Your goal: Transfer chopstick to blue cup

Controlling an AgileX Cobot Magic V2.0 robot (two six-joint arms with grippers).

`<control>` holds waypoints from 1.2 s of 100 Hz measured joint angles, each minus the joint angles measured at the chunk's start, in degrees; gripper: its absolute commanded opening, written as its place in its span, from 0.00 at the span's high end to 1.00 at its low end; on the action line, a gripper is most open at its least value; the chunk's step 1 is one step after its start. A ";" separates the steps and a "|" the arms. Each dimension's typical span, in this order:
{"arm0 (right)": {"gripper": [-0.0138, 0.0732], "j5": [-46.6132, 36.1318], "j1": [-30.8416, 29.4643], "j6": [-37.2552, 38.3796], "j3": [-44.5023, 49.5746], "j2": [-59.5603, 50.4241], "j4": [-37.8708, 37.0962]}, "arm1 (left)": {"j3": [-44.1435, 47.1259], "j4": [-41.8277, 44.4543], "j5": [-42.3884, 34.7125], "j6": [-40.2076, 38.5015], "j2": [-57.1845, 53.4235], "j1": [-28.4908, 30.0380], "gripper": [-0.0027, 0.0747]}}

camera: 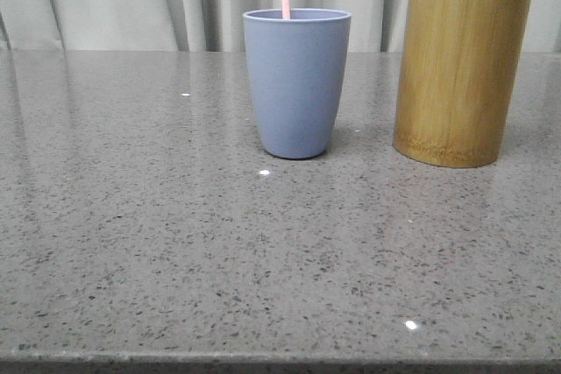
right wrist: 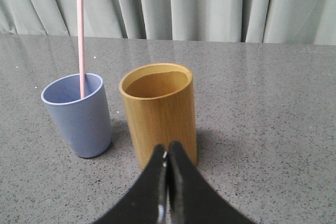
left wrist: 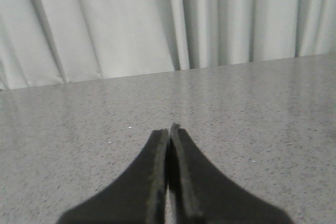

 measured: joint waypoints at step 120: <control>0.92 0.00 0.00 0.00 0.00 -0.09 -0.09 | 11.33 -3.81 1.75 0.00 -11.11 6.54 0.99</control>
